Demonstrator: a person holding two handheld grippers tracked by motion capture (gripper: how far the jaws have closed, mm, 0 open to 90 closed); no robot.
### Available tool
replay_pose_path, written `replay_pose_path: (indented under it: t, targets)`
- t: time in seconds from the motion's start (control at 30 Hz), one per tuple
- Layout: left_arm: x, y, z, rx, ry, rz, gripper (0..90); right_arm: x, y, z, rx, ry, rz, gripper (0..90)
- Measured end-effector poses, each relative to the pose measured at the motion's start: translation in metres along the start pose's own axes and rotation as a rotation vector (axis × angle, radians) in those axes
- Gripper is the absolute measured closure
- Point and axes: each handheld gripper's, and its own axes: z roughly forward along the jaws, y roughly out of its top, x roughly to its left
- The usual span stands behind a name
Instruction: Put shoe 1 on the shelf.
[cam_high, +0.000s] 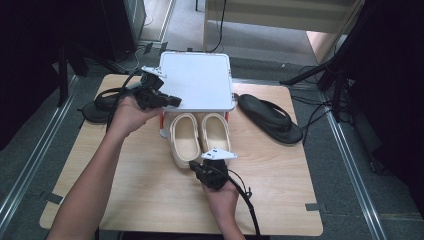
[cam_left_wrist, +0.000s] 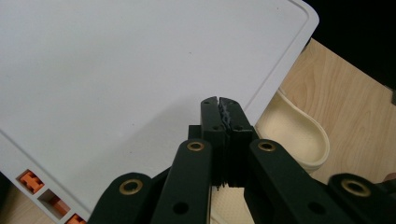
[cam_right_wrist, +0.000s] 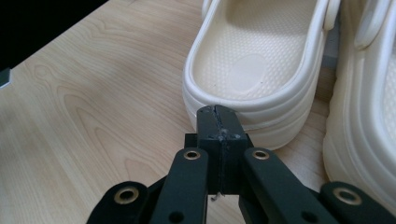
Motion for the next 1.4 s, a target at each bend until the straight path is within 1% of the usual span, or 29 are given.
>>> replay_pose_path:
  t: [0.13, 0.4, 0.6, 0.67, 0.7, 0.73, 0.77, 0.8, 0.83, 0.9, 0.97, 1.03, 1.1, 1.13, 1.17, 1.2, 1.27, 1.3, 1.37, 1.4]
  targets:
    - [0.0, 0.0, 0.0, 0.001, 0.002, 0.001, 90.0, 0.005, 0.006, 0.007, 0.016, -0.024, -0.012, 90.0]
    - [0.0, 0.0, 0.0, 0.0, 0.003, 0.0, 90.0, 0.008, 0.017, 0.022, 0.029, -0.036, -0.006, 90.0]
    - [0.0, 0.0, 0.0, 0.002, 0.005, -0.002, 90.0, 0.006, 0.025, 0.032, 0.04, -0.05, -0.009, 90.0]
    - [0.0, 0.0, 0.0, 0.003, 0.007, 0.0, 90.0, 0.005, 0.028, 0.034, 0.035, -0.052, -0.003, 90.0]
    - [0.0, 0.0, 0.0, 0.003, 0.008, -0.001, 90.0, 0.004, 0.03, 0.035, 0.03, -0.045, 0.002, 90.0]
    - [0.0, 0.0, 0.0, 0.004, 0.006, -0.001, 90.0, 0.004, 0.032, 0.037, 0.027, -0.056, 0.009, 90.0]
    - [0.0, 0.0, 0.0, 0.005, 0.006, 0.0, 90.0, 0.004, 0.033, 0.038, 0.028, -0.065, 0.006, 90.0]
    - [-0.001, 0.0, 0.0, 0.005, 0.007, -0.001, 90.0, 0.003, 0.035, 0.039, 0.028, -0.055, 0.004, 90.0]
    - [-0.001, 0.001, 0.0, 0.007, 0.007, 0.001, 90.0, 0.002, 0.037, 0.041, 0.028, -0.055, 0.013, 90.0]
    - [-0.001, 0.001, 0.0, 0.004, 0.015, -0.002, 90.0, 0.003, 0.039, 0.045, 0.036, -0.074, 0.0, 90.0]
    - [-0.001, 0.001, 0.0, 0.005, 0.019, -0.001, 90.0, 0.003, 0.042, 0.047, 0.031, -0.065, -0.001, 90.0]
    - [-0.002, 0.001, 0.0, 0.005, 0.015, -0.002, 90.0, 0.003, 0.044, 0.051, 0.03, -0.087, -0.009, 90.0]
    - [-0.002, 0.001, 0.0, 0.007, 0.018, -0.001, 90.0, 0.001, 0.047, 0.055, 0.027, -0.077, -0.005, 90.0]
    - [-0.002, 0.001, 0.0, 0.006, 0.021, -0.002, 90.0, 0.002, 0.049, 0.057, 0.032, -0.089, -0.006, 90.0]
    - [-0.001, 0.001, 0.0, 0.005, 0.022, -0.002, 90.0, 0.002, 0.05, 0.058, 0.028, -0.09, -0.015, 90.0]
    - [-0.001, 0.001, 0.0, 0.007, 0.018, -0.002, 90.0, 0.002, 0.052, 0.06, 0.028, -0.095, -0.013, 90.0]
    - [-0.002, 0.001, 0.0, 0.006, 0.019, -0.005, 90.0, 0.001, 0.055, 0.064, 0.028, -0.118, -0.02, 90.0]
    - [-0.002, 0.001, 0.0, 0.006, 0.021, -0.002, 90.0, -0.001, 0.058, 0.067, 0.028, -0.11, -0.012, 90.0]
    - [-0.002, 0.001, 0.0, 0.007, 0.022, 0.001, 90.0, -0.002, 0.062, 0.07, 0.025, -0.114, 0.009, 90.0]
    - [-0.002, 0.001, 0.0, 0.006, 0.021, 0.001, 90.0, -0.002, 0.064, 0.072, 0.027, -0.134, 0.007, 90.0]
